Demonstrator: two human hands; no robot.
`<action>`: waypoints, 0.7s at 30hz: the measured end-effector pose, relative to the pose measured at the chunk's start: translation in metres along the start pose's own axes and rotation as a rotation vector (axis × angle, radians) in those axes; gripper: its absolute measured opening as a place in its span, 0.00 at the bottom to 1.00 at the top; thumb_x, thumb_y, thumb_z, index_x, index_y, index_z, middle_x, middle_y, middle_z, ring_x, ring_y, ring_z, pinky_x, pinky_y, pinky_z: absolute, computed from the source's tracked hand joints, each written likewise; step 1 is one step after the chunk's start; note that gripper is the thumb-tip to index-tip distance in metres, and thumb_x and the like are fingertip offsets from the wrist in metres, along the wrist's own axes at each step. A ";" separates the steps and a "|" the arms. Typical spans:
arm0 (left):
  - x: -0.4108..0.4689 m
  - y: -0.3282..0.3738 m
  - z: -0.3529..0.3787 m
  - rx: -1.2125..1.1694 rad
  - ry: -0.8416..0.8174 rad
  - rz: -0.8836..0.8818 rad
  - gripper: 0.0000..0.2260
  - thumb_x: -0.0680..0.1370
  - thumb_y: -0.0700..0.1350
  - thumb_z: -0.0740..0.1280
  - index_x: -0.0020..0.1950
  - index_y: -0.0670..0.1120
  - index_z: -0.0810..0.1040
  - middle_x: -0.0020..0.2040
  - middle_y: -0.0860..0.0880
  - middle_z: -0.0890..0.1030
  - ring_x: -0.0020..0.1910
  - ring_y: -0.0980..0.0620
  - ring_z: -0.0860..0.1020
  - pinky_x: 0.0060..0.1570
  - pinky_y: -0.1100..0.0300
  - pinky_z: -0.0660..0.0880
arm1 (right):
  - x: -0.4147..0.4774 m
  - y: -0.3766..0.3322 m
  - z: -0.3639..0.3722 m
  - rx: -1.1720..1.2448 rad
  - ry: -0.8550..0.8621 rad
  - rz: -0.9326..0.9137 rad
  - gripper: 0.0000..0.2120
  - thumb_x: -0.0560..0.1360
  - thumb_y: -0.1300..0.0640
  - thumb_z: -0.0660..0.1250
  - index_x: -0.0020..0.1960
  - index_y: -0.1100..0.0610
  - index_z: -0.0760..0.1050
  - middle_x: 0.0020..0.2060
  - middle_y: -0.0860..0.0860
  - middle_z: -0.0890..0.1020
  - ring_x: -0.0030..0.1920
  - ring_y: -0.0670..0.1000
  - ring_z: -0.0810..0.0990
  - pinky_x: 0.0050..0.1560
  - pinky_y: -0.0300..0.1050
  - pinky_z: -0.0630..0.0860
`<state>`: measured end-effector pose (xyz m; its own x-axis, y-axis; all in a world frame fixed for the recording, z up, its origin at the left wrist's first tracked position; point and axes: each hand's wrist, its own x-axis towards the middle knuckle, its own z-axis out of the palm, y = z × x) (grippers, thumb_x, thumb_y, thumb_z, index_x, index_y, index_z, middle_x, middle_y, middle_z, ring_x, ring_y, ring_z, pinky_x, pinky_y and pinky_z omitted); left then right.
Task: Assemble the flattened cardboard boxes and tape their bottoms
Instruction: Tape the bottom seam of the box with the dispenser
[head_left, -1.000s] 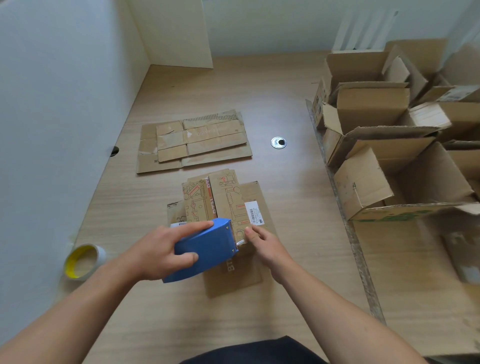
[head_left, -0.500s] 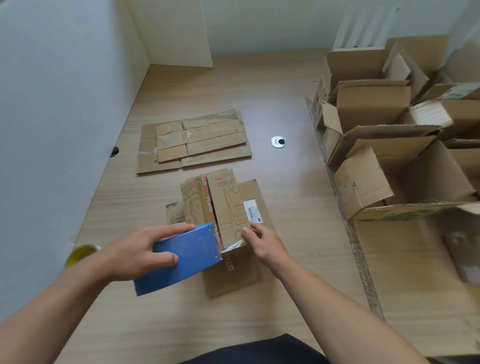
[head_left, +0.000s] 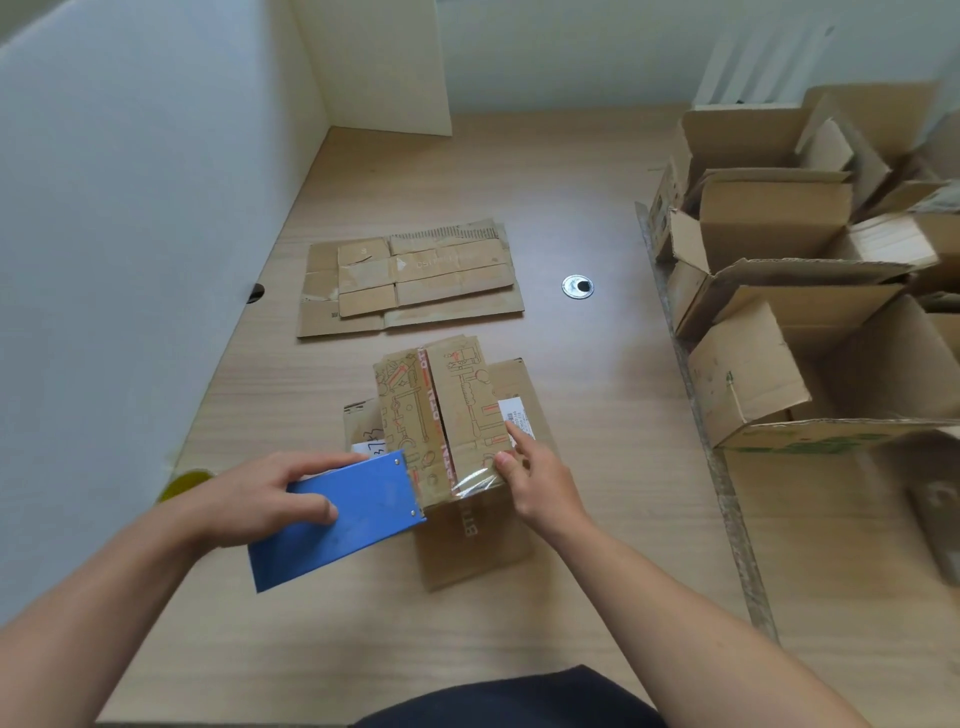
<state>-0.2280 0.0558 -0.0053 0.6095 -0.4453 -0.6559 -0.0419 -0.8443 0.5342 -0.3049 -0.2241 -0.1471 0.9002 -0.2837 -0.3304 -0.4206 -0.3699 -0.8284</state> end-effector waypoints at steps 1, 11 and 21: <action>0.002 0.000 0.003 -0.002 0.009 -0.008 0.26 0.66 0.57 0.66 0.61 0.78 0.70 0.58 0.63 0.79 0.52 0.56 0.80 0.60 0.49 0.76 | 0.000 0.000 0.001 -0.066 0.018 -0.029 0.24 0.83 0.49 0.61 0.78 0.46 0.62 0.69 0.49 0.73 0.69 0.51 0.71 0.69 0.49 0.69; 0.004 0.001 0.005 0.014 0.012 -0.059 0.24 0.66 0.56 0.65 0.57 0.80 0.70 0.55 0.61 0.80 0.50 0.54 0.80 0.54 0.55 0.76 | 0.011 -0.018 -0.006 -0.649 -0.224 -0.656 0.26 0.79 0.61 0.65 0.75 0.47 0.69 0.76 0.49 0.67 0.78 0.55 0.59 0.74 0.56 0.62; 0.001 -0.001 0.004 0.028 -0.006 -0.036 0.26 0.66 0.57 0.65 0.62 0.77 0.70 0.59 0.62 0.79 0.53 0.52 0.80 0.59 0.47 0.76 | 0.014 -0.018 -0.005 -0.629 -0.353 -0.521 0.23 0.83 0.44 0.58 0.77 0.40 0.62 0.78 0.42 0.59 0.79 0.45 0.48 0.78 0.50 0.53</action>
<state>-0.2305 0.0548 -0.0085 0.6062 -0.4160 -0.6778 -0.0418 -0.8678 0.4952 -0.2851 -0.2254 -0.1347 0.9333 0.3066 -0.1870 0.1611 -0.8228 -0.5450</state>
